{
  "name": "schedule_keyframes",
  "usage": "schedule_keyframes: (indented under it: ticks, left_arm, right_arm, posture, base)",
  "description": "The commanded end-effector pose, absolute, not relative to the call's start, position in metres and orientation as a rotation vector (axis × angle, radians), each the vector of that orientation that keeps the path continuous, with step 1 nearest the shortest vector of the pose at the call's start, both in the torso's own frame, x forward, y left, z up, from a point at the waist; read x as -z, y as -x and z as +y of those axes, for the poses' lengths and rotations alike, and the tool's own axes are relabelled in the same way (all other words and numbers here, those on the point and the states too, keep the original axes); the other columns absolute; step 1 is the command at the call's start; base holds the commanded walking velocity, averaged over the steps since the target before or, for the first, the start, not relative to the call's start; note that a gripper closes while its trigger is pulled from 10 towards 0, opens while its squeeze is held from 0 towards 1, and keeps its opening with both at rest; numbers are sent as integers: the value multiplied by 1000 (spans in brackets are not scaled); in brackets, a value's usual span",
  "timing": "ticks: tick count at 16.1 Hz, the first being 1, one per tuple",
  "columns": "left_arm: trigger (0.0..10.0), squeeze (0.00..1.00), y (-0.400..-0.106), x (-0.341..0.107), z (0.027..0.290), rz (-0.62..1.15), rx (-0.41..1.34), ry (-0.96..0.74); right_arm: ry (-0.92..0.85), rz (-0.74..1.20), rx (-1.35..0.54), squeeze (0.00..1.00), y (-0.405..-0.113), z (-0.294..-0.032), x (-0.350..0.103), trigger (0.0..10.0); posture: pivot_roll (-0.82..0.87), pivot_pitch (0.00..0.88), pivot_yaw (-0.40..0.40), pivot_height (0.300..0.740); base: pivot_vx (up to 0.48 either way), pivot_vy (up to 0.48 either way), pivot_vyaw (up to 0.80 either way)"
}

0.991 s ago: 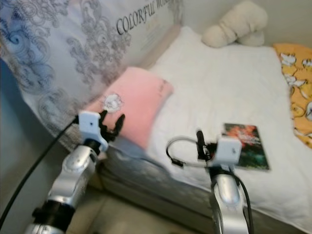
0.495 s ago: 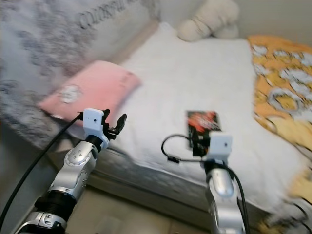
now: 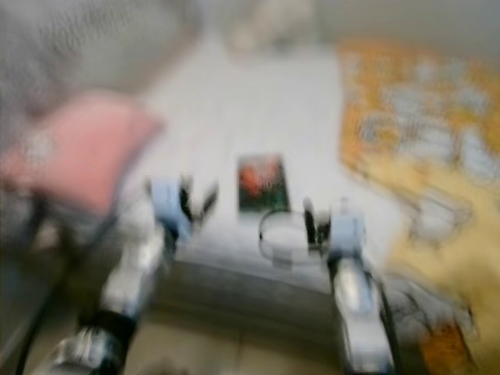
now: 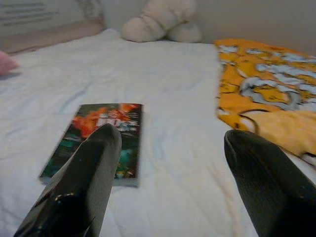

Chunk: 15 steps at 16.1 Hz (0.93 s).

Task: Clean up the room

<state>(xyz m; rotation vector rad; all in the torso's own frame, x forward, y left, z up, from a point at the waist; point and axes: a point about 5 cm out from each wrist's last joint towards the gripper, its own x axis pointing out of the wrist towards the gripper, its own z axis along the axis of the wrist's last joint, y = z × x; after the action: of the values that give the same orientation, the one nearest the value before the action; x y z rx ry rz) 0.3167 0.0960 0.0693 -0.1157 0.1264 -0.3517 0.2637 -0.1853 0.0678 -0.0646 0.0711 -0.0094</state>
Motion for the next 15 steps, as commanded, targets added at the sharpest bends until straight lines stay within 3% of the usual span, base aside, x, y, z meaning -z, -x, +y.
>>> schedule_keyframes:
  ticks: [1, 6, 11, 13, 15]
  left_arm:
    - [10000, 0, -325, -79, 102, 96, 327, 97]
    - [10000, 0, -331, -81, 108, 88, 299, 83]
    - [10000, 0, -336, -76, 111, 110, 275, 59]
    - [10000, 0, -339, -64, 115, 168, 186, 38]
    - [10000, 0, -333, -50, 100, 240, 171, 91]
  right_arm:
    - [66, 58, -10, 0, -267, -181, -70, 10000]
    - [77, 73, -30, 0, -265, -179, -66, 10000]
    - [82, 81, -25, 0, -255, -183, -64, 10000]
    - [86, 95, -42, 0, -236, -189, -61, 10000]
    - [86, 149, -32, 0, -207, -202, -54, 10000]
  posture:
    - [7, 0, -25, 740]
    - [10, 0, -29, 740]
    - [-8, 0, -49, 740]
    - [-52, 0, -101, 740]
    - [-85, 4, -137, 740]
  base:
    - [405, 255, 0]
    - [393, 274, 0]
    - [390, 278, -763]
    - [221, 0, -766]
    - [0, 0, -775]
